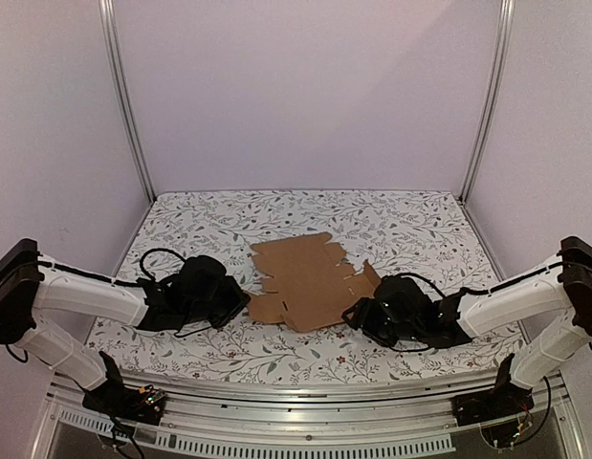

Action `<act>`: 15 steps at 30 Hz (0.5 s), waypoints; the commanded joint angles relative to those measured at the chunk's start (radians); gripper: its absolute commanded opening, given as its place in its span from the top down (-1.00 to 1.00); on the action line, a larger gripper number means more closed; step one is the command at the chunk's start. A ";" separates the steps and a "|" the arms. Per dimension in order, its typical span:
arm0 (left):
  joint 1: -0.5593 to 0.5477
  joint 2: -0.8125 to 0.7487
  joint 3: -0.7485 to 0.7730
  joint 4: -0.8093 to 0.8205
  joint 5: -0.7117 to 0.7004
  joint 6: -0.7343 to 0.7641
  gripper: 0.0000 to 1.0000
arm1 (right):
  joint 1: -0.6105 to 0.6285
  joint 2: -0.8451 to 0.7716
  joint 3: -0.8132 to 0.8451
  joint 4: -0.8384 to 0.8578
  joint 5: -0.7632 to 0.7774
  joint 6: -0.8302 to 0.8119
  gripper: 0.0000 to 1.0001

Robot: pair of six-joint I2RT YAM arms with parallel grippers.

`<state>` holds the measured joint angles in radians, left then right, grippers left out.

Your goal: Fold the paper box

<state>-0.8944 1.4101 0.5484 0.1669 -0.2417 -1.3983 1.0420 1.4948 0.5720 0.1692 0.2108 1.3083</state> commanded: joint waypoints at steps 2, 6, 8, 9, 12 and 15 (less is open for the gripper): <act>-0.033 0.034 0.028 0.015 -0.014 -0.021 1.00 | 0.007 0.071 -0.038 0.147 0.029 0.082 -0.27; -0.045 0.048 0.030 0.011 -0.009 -0.027 1.00 | 0.008 0.096 -0.058 0.189 0.046 0.109 -0.26; -0.051 0.051 0.031 0.008 -0.010 -0.029 1.00 | 0.009 0.106 -0.066 0.200 0.063 0.118 -0.26; -0.054 0.053 0.032 0.004 -0.012 -0.030 1.00 | 0.007 0.109 -0.072 0.208 0.069 0.122 -0.25; -0.067 0.065 0.035 -0.005 -0.010 -0.035 1.00 | 0.008 0.124 -0.092 0.259 0.083 0.141 -0.22; -0.077 0.083 0.041 -0.004 0.003 -0.039 1.00 | 0.008 0.145 -0.112 0.313 0.093 0.161 -0.16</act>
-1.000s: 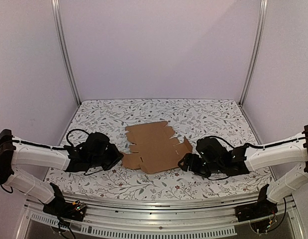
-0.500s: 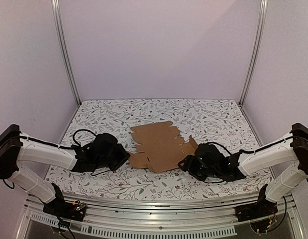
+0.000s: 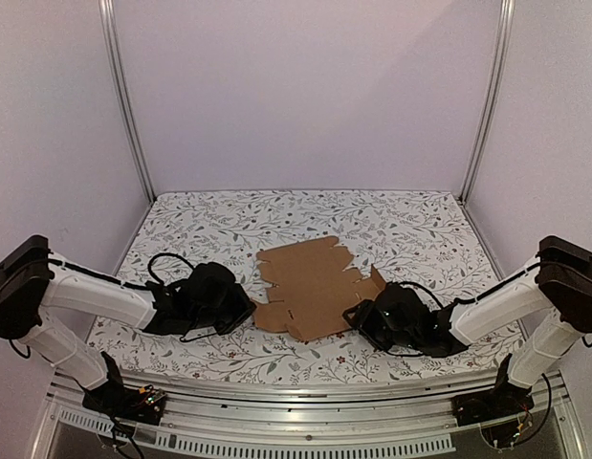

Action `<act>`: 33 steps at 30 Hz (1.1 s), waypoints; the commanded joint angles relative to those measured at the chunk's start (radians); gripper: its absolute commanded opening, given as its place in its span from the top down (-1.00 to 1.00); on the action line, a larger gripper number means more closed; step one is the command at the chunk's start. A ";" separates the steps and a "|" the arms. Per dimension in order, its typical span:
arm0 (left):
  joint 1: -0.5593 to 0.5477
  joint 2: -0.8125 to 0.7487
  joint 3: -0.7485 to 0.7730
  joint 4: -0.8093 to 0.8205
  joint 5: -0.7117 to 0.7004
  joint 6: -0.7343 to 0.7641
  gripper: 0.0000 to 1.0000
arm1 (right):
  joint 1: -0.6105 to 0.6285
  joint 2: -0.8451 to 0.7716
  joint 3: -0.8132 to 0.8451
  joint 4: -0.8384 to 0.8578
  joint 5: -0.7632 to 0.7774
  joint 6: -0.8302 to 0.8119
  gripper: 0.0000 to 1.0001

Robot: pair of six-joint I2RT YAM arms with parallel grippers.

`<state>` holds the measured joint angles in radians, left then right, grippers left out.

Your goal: Fold the paper box

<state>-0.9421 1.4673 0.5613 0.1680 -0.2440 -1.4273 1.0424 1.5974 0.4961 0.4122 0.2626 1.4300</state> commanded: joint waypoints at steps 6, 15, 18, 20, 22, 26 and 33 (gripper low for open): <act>-0.048 0.048 0.041 -0.018 0.017 -0.013 1.00 | 0.008 0.065 -0.068 0.158 0.055 0.058 0.13; -0.061 0.049 0.036 -0.025 0.009 -0.016 1.00 | 0.007 0.033 -0.099 0.177 0.071 0.046 0.52; -0.064 0.045 0.033 -0.027 0.009 -0.013 1.00 | 0.008 0.011 -0.102 0.175 0.076 0.034 0.62; -0.066 0.042 0.035 -0.034 0.008 -0.008 1.00 | 0.008 -0.006 -0.103 0.173 0.079 0.019 0.72; -0.068 0.039 0.039 -0.046 0.009 0.001 1.00 | 0.007 -0.020 -0.104 0.171 0.081 0.009 0.81; -0.072 0.035 0.057 -0.073 0.013 0.026 0.90 | 0.008 -0.056 -0.091 0.147 0.082 -0.021 1.00; -0.076 -0.068 0.077 -0.183 -0.046 0.115 -0.16 | 0.008 -0.144 -0.014 0.008 0.082 -0.123 1.00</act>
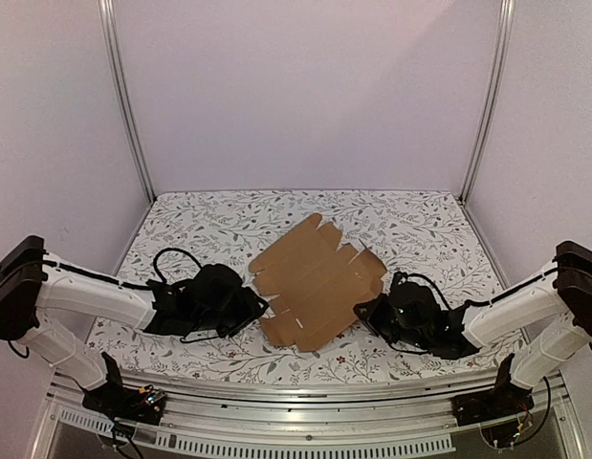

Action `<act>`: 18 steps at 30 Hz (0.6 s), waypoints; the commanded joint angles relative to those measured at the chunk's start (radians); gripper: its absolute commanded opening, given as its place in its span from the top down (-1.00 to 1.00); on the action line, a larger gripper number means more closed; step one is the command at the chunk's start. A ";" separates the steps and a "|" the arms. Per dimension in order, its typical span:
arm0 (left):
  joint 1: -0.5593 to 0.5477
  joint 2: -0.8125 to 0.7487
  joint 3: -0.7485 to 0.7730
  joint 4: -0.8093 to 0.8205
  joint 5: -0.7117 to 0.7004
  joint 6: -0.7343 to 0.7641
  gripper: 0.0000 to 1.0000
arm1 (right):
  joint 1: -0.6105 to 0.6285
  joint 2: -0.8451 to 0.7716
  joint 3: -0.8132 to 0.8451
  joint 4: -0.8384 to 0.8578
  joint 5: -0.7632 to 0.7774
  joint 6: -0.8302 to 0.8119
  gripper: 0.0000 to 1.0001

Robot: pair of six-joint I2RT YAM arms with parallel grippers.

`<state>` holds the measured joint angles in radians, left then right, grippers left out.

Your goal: Fold the paper box

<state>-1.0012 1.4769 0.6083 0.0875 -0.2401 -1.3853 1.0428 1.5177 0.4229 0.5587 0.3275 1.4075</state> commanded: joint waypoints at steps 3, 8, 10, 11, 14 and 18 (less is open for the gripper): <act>-0.015 -0.162 0.062 -0.208 -0.106 0.149 -0.37 | 0.007 -0.115 0.096 -0.212 0.031 -0.185 1.00; -0.011 -0.274 0.175 -0.402 -0.194 0.330 -0.52 | 0.006 -0.216 0.211 -0.416 0.030 -0.370 1.00; -0.008 -0.305 0.233 -0.486 -0.226 0.406 -0.56 | 0.001 -0.245 0.261 -0.492 0.014 -0.452 1.00; -0.006 -0.319 0.257 -0.514 -0.237 0.440 -0.57 | -0.007 -0.262 0.292 -0.544 -0.007 -0.484 1.00; -0.001 -0.362 0.331 -0.582 -0.276 0.550 -0.60 | -0.042 -0.295 0.379 -0.665 -0.075 -0.605 1.00; 0.012 -0.415 0.396 -0.650 -0.320 0.659 -0.65 | -0.083 -0.326 0.521 -0.828 -0.173 -0.755 1.00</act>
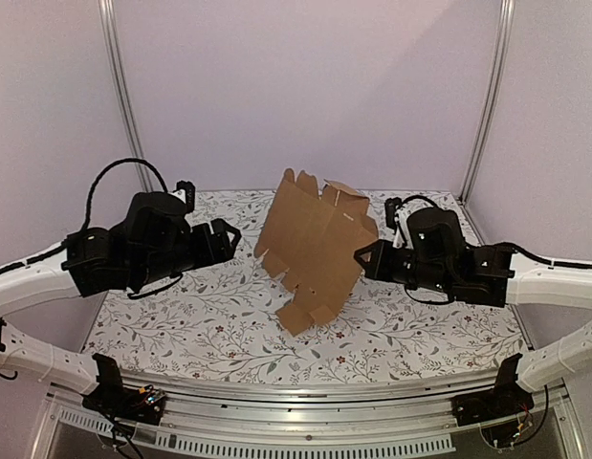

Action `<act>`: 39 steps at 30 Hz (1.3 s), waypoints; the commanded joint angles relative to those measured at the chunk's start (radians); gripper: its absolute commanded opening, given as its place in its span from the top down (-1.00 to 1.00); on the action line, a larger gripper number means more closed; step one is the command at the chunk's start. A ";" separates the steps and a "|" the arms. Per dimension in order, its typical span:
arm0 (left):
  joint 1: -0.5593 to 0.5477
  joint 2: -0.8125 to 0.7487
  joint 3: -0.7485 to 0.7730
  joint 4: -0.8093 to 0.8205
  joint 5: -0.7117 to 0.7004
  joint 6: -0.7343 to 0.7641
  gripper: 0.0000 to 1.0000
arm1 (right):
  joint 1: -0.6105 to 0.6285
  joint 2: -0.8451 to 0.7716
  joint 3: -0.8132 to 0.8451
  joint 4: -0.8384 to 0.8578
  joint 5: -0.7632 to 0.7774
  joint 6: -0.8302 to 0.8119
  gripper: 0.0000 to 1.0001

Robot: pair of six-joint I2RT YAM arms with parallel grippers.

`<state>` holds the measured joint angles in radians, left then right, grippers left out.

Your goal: Fold the paper box

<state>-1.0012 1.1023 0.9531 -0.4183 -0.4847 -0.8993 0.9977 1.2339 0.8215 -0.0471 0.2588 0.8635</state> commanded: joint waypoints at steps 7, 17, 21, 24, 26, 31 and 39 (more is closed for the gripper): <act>0.032 -0.099 0.154 -0.227 -0.074 0.325 -0.70 | -0.061 0.000 0.462 -0.609 -0.360 -0.478 1.00; 0.033 -0.187 0.318 -0.326 0.026 0.472 -0.78 | -0.099 0.116 0.728 -1.060 -0.610 -0.671 1.00; 0.033 -0.226 0.327 -0.320 0.072 0.496 -0.84 | -0.101 0.173 0.727 -1.137 -0.671 -0.715 1.00; 0.033 -0.228 0.314 -0.309 0.089 0.503 -0.87 | -0.104 0.238 0.730 -1.162 -0.626 -0.722 1.00; 0.033 -0.212 0.307 -0.307 0.103 0.507 -0.86 | -0.111 0.278 0.740 -1.174 -0.560 -0.719 1.00; 0.033 -0.155 0.298 -0.301 0.121 0.516 -0.87 | -0.115 0.394 0.795 -1.209 -0.309 -0.703 1.00; 0.033 -0.062 0.285 -0.275 0.107 0.538 -0.87 | -0.113 0.532 0.919 -1.185 -0.041 -0.720 1.00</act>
<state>-0.9775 1.0145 1.2503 -0.6975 -0.3737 -0.3882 0.8890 1.7248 1.6737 -1.2362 0.0273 0.1589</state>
